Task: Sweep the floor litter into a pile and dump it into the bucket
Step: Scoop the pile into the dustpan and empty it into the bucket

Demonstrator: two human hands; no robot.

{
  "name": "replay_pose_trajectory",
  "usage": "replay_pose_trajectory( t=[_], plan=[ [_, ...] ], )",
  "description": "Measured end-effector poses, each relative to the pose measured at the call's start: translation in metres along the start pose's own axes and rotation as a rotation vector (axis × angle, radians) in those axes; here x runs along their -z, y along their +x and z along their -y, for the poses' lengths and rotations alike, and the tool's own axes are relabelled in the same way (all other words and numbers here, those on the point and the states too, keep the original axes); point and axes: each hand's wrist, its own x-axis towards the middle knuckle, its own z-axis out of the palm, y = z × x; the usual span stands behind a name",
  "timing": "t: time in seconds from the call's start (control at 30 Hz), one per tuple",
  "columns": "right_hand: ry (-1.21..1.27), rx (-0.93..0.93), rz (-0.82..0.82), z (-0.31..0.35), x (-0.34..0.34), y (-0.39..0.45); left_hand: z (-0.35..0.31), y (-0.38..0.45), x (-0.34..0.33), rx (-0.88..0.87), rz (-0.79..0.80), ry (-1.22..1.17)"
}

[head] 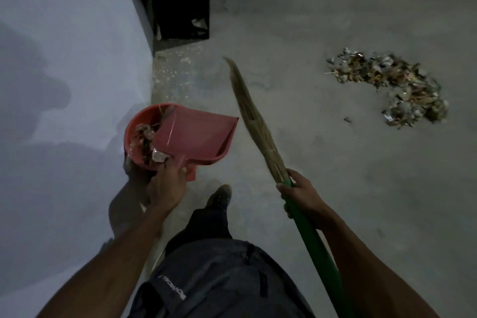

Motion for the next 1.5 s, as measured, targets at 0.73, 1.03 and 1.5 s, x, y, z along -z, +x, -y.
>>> replay_pose_trajectory(
  t=[0.73,1.03,1.5],
  plan=[
    [0.216,-0.079,-0.411,-0.008,0.294,0.121,-0.379,0.163,-0.119,-0.409,0.151,0.028],
    [0.219,-0.033,-0.519,-0.051,0.457,0.169,-0.542,0.182,-0.214,-0.527,0.149,0.111],
    [0.073,-0.131,-0.297,-0.063,0.732,0.265,-0.735,0.192,-0.325,-0.364,0.203,0.151]
  ],
)
